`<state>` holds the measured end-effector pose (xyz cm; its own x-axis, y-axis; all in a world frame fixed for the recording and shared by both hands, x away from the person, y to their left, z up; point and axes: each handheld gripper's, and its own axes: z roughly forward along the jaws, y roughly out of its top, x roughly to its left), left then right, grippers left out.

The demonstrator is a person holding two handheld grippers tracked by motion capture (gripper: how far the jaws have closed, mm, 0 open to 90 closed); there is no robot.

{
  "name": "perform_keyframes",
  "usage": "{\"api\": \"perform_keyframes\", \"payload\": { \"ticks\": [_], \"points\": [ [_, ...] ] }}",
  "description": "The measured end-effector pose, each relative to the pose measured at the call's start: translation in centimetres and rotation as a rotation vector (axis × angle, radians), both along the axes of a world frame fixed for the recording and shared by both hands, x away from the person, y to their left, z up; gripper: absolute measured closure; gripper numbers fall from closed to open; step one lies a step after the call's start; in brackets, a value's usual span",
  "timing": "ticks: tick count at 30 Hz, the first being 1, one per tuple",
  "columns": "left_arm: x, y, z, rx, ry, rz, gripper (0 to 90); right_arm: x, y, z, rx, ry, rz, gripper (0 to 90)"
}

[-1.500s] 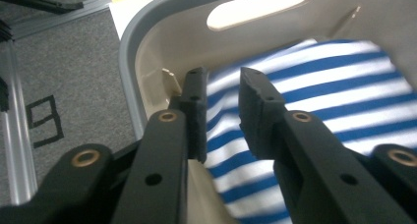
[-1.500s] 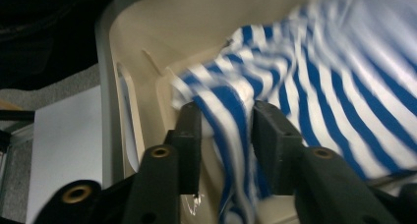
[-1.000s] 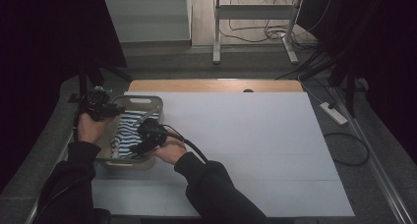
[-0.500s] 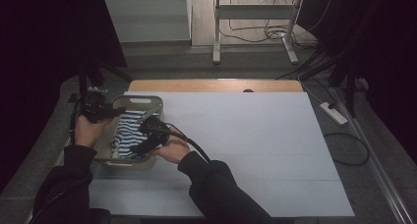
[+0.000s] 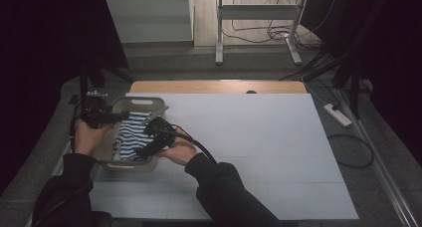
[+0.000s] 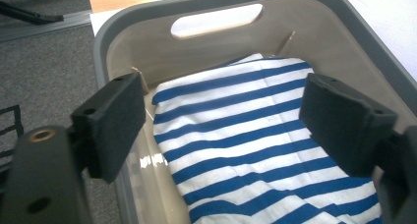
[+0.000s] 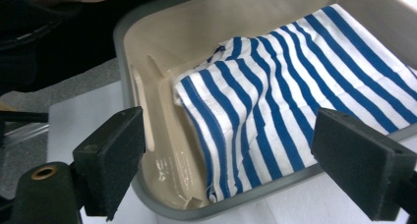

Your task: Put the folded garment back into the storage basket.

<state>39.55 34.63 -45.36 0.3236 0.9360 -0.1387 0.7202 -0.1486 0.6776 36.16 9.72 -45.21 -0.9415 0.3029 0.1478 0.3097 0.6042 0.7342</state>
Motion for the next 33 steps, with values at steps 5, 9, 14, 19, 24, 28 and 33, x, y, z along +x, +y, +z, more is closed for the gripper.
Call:
{"api": "perform_keyframes", "payload": {
  "ticks": [5,9,14,19,24,28,33],
  "points": [
    [-0.7,-0.4,0.0,-0.035,-0.011,-0.023,11.9,-0.1,-0.3,0.0,-0.024,-0.008,0.013,8.5],
    [-1.1,-0.7,0.1,-0.037,-0.026,-0.038,9.8,-0.3,-0.5,0.0,-0.036,-0.023,0.014,6.8],
    [-1.5,-1.1,0.1,-0.038,-0.031,-0.039,7.7,-0.1,-1.1,0.1,-0.026,-0.002,0.015,4.1],
    [-2.2,-1.4,0.0,-0.050,-0.027,-0.039,3.9,0.0,-2.0,0.1,-0.026,0.006,0.009,1.4],
    [-2.9,-1.5,0.2,-0.076,-0.052,-0.051,2.1,0.1,-2.7,0.2,-0.015,0.010,-0.001,0.5],
    [-3.2,-1.8,0.2,-0.080,-0.070,-0.071,1.5,0.1,-3.4,0.2,-0.012,0.007,-0.005,0.0],
    [-3.5,-2.1,0.3,-0.092,-0.083,-0.083,0.9,0.0,-4.0,0.3,-0.023,-0.011,-0.011,0.0]
  ]
}}
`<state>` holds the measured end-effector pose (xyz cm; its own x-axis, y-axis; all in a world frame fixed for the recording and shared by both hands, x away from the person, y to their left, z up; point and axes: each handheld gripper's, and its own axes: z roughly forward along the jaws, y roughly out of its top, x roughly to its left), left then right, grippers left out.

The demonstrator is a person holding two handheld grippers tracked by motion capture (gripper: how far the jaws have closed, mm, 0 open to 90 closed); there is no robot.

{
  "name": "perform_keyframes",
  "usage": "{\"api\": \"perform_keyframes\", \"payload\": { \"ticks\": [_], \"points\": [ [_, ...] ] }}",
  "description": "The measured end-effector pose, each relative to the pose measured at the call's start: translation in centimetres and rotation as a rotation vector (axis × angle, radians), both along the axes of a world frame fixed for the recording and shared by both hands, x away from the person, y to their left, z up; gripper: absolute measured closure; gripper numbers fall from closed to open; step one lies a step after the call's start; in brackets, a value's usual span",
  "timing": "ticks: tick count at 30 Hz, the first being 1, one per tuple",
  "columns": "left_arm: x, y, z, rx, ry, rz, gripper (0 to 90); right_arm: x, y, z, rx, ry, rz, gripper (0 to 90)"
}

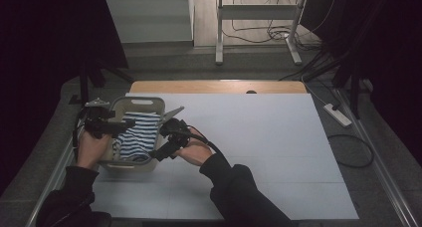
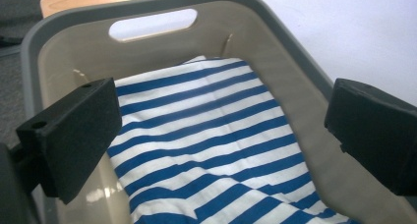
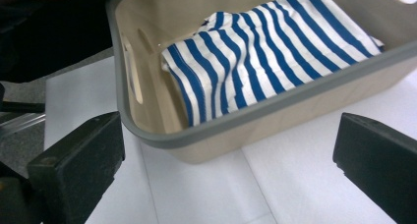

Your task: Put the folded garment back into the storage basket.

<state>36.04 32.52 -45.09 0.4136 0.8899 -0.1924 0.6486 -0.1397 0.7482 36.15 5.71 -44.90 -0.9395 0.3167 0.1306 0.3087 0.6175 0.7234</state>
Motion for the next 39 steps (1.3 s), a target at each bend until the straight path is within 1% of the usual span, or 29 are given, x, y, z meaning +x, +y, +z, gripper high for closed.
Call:
{"api": "perform_keyframes", "payload": {
  "ticks": [3,4,6,7,10,13,17,19,21,26,29,31,34,36,39],
  "points": [
    [-0.3,-0.1,0.2,-0.015,-0.009,-0.013,0.9,0.0,-0.5,0.1,0.002,-0.001,-0.004,0.0],
    [-0.6,-0.1,0.2,-0.023,-0.013,-0.018,1.1,0.0,-0.9,0.1,0.004,-0.009,-0.010,0.0],
    [-0.7,-0.1,0.3,-0.026,-0.016,-0.019,1.1,0.1,-1.1,0.1,0.007,-0.012,-0.011,0.0],
    [-0.9,-0.2,0.3,-0.026,-0.016,-0.020,1.2,0.1,-1.6,0.2,0.011,-0.020,-0.018,0.0],
    [-1.1,-0.2,0.3,-0.029,-0.018,-0.024,1.2,0.1,-2.0,0.2,0.019,-0.018,-0.025,0.0],
    [-1.4,-0.4,0.3,-0.037,-0.028,-0.035,1.2,0.1,-2.5,0.3,0.020,-0.017,-0.028,0.0],
    [-1.8,-0.8,0.3,-0.034,-0.029,-0.047,0.7,0.0,-3.2,0.4,0.027,-0.026,-0.035,0.0],
    [-2.1,-1.1,0.4,-0.038,-0.028,-0.048,0.0,-0.3,-3.8,0.6,0.031,-0.048,-0.035,0.0],
    [-2.2,-1.2,0.5,-0.040,-0.031,-0.048,0.0,-0.4,-4.1,0.7,0.031,-0.054,-0.036,0.0],
    [-2.7,-1.7,0.4,-0.033,-0.030,-0.058,0.0,-0.7,-4.8,0.8,0.028,-0.051,-0.035,0.0],
    [-3.0,-2.1,0.4,-0.024,-0.029,-0.072,0.0,-1.0,-5.5,0.8,0.024,-0.049,-0.038,0.0],
    [-3.0,-2.2,0.4,-0.022,-0.030,-0.075,0.0,-1.1,-5.9,0.8,0.030,-0.044,-0.041,0.0],
    [-3.2,-2.3,0.5,-0.027,-0.030,-0.082,0.0,-1.1,-6.3,0.9,0.036,-0.042,-0.044,0.0],
    [-3.4,-2.5,0.6,-0.027,-0.030,-0.081,0.0,-1.2,-6.7,0.8,0.033,-0.028,-0.044,0.0],
    [-3.6,-2.6,0.6,-0.027,-0.034,-0.079,0.0,-1.2,-7.1,0.8,0.029,-0.031,-0.045,0.0]
  ]
}}
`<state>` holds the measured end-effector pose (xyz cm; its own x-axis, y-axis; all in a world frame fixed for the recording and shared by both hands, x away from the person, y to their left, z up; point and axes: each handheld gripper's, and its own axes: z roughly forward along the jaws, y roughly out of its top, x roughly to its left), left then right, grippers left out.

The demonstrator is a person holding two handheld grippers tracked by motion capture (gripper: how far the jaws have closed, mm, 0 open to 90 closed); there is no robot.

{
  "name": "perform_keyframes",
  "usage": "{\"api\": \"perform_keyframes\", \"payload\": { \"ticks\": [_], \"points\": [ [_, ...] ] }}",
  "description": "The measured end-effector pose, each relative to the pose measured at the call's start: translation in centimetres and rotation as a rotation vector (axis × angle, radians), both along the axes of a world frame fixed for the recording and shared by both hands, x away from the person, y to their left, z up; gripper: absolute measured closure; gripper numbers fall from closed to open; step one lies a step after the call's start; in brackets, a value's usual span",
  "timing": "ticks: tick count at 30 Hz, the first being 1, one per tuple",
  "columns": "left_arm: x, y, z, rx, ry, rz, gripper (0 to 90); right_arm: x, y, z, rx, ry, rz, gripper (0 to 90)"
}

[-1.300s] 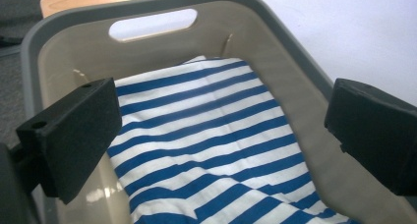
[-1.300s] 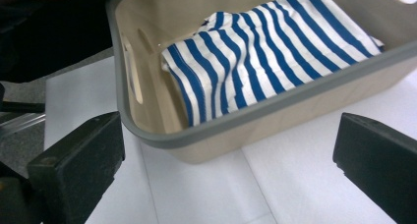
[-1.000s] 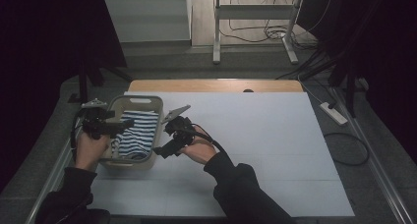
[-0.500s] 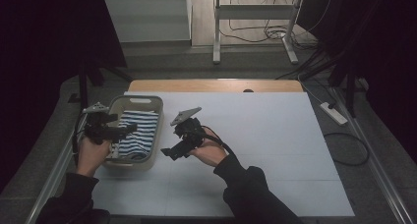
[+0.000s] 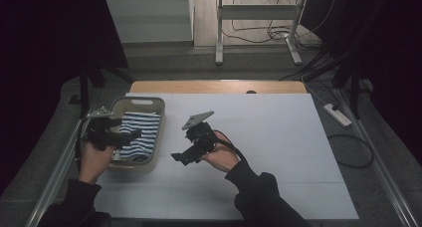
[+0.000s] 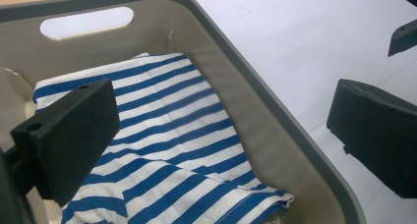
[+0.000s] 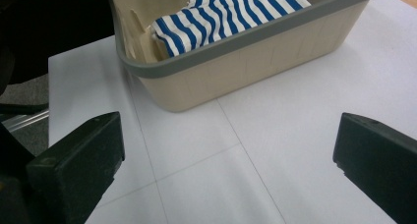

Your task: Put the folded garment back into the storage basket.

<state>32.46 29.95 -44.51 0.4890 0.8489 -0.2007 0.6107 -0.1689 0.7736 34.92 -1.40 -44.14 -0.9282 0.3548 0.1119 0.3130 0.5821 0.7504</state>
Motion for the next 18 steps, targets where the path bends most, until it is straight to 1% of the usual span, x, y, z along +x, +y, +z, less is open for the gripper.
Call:
{"api": "perform_keyframes", "payload": {
  "ticks": [6,10,12,18],
  "points": [
    [-0.3,-0.2,0.0,-0.009,-0.014,0.002,0.0,-0.1,-0.6,-0.2,-0.002,-0.006,-0.001,0.0],
    [-0.5,-0.5,-0.2,-0.006,-0.014,-0.003,0.0,-0.1,-1.0,-0.2,0.015,-0.014,-0.006,0.0],
    [-0.6,-0.6,-0.2,-0.006,-0.011,-0.007,0.0,-0.2,-1.4,-0.1,0.025,-0.004,-0.012,0.0],
    [-0.9,-1.0,-0.1,-0.003,-0.016,-0.010,0.0,-0.3,-2.0,0.1,0.043,0.001,-0.024,0.0]
  ]
}}
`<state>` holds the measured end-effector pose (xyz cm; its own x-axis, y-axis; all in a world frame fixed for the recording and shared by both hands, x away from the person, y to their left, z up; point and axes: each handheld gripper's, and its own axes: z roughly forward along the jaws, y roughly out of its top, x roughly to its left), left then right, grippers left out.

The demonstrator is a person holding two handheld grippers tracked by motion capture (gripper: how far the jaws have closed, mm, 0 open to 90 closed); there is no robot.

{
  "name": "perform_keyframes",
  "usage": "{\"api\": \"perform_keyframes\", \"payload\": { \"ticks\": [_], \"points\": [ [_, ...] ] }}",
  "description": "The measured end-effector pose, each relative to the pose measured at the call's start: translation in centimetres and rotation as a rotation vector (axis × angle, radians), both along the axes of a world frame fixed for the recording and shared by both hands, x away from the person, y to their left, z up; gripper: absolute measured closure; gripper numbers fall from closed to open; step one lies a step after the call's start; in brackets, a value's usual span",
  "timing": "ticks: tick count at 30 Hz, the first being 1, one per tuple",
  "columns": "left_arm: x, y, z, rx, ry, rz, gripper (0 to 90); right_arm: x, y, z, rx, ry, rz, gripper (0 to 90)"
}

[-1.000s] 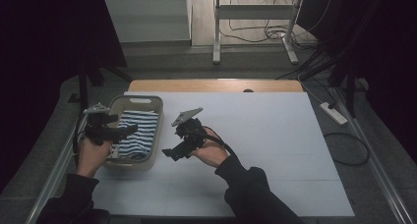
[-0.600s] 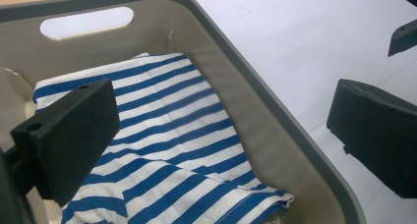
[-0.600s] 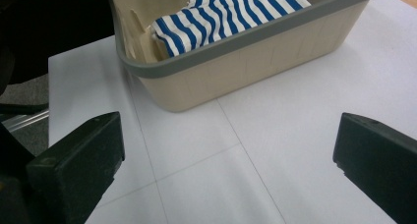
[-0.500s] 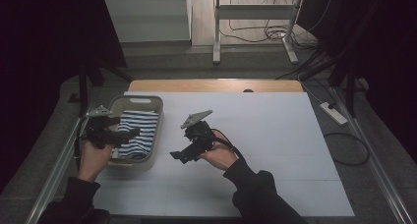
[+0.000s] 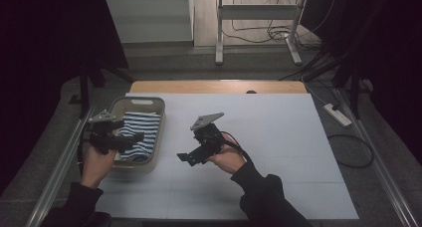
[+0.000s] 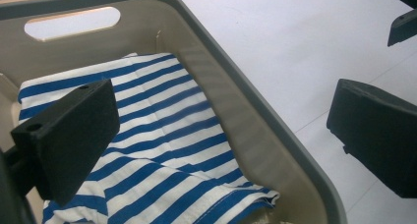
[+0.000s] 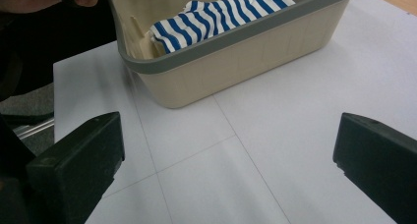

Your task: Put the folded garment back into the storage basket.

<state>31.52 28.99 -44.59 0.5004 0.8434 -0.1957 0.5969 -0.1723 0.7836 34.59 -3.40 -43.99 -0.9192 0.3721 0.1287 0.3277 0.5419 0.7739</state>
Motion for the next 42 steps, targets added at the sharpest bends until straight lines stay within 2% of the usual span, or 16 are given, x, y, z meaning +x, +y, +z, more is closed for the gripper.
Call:
{"api": "perform_keyframes", "payload": {
  "ticks": [12,42],
  "points": [
    [-0.9,-0.5,0.1,0.005,0.001,-0.010,0.0,-0.2,-1.1,-0.3,-0.002,0.034,-0.019,0.0],
    [-3.0,-1.5,-0.2,0.011,-0.006,-0.020,0.0,-1.5,-4.9,-0.4,-0.015,0.030,-0.049,0.0]
  ]
}}
